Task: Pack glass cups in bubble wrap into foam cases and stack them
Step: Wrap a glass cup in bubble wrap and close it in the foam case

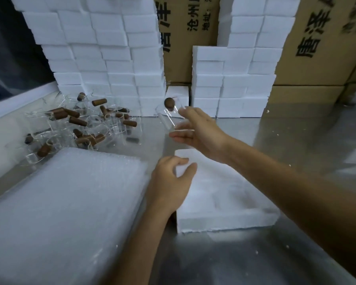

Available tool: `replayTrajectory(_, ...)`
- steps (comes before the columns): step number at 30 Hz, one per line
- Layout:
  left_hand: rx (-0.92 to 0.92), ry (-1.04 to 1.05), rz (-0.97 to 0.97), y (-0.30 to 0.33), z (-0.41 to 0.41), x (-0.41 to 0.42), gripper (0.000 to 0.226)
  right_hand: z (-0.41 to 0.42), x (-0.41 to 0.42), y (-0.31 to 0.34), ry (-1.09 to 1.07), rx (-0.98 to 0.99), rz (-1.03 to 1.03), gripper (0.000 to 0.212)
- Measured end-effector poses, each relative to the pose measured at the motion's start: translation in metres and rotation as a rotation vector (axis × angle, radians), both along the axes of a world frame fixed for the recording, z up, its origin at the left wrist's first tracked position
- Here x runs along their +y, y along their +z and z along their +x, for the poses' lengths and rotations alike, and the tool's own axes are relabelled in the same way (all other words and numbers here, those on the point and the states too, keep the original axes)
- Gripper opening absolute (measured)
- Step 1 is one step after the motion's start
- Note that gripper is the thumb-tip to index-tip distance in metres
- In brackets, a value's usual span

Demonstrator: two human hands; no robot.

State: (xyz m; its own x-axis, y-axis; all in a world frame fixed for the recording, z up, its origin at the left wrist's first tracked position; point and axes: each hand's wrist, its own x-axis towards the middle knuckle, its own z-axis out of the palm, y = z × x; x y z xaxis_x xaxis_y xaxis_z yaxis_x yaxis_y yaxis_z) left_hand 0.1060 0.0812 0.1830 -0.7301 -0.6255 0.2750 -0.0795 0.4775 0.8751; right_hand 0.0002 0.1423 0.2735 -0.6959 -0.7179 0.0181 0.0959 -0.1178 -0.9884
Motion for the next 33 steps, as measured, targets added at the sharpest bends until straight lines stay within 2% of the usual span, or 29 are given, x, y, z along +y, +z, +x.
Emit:
replayTrajectory(2,0.04,0.057,-0.008,0.005,0.004,0.001,0.014,0.005,0.035,0.0,-0.008,-0.12,-0.051,0.027)
replayTrajectory(5,0.22,0.161,-0.138,0.02,0.015,0.008,0.029,0.018,0.075,-0.001,0.0,-0.235,-0.108,0.021)
replayTrajectory(8,0.366,0.056,-0.264,0.036,0.028,0.021,0.055,0.032,0.101,-0.006,0.025,-0.281,-0.149,0.029)
replayTrajectory(12,0.391,-0.115,-0.326,0.048,0.038,0.043,0.087,0.049,0.12,-0.01,0.14,-0.336,-0.233,0.043)
replayTrajectory(14,0.398,-0.16,-0.333,0.053,0.04,0.052,0.089,0.054,0.124,-0.014,0.212,-0.352,-0.283,0.05)
replayTrajectory(17,0.419,-0.185,-0.3,0.056,0.041,0.055,0.078,0.059,0.128,-0.019,0.289,-0.307,-0.254,0.043)
replayTrajectory(19,0.408,-0.166,-0.33,0.056,0.042,0.052,0.075,0.059,0.128,-0.021,0.22,-0.236,-0.202,0.036)
replayTrajectory(21,0.389,-0.134,-0.397,0.055,0.043,0.046,0.073,0.054,0.131,-0.025,0.053,-0.075,-0.153,0.033)
replayTrajectory(22,0.377,-0.112,-0.435,0.054,0.043,0.043,0.073,0.05,0.135,-0.028,-0.045,0.081,-0.104,0.042)
replayTrajectory(25,0.308,-0.026,-0.585,0.05,0.043,0.036,0.071,0.042,0.153,-0.033,-0.286,0.72,0.062,0.075)
replayTrajectory(27,0.285,-0.014,-0.661,0.047,0.042,0.036,0.07,0.038,0.158,-0.037,-0.313,1.099,0.16,0.091)
replayTrajectory(28,0.285,-0.027,-0.686,0.046,0.041,0.038,0.07,0.037,0.158,-0.039,-0.314,1.221,0.201,0.093)
replayTrajectory(30,0.291,-0.068,-0.725,0.043,0.04,0.044,0.069,0.039,0.153,-0.041,-0.338,1.343,0.229,0.084)
replayTrajectory(33,0.282,-0.123,-0.733,0.046,0.041,0.048,0.072,0.044,0.149,-0.042,-0.395,1.363,0.161,0.061)
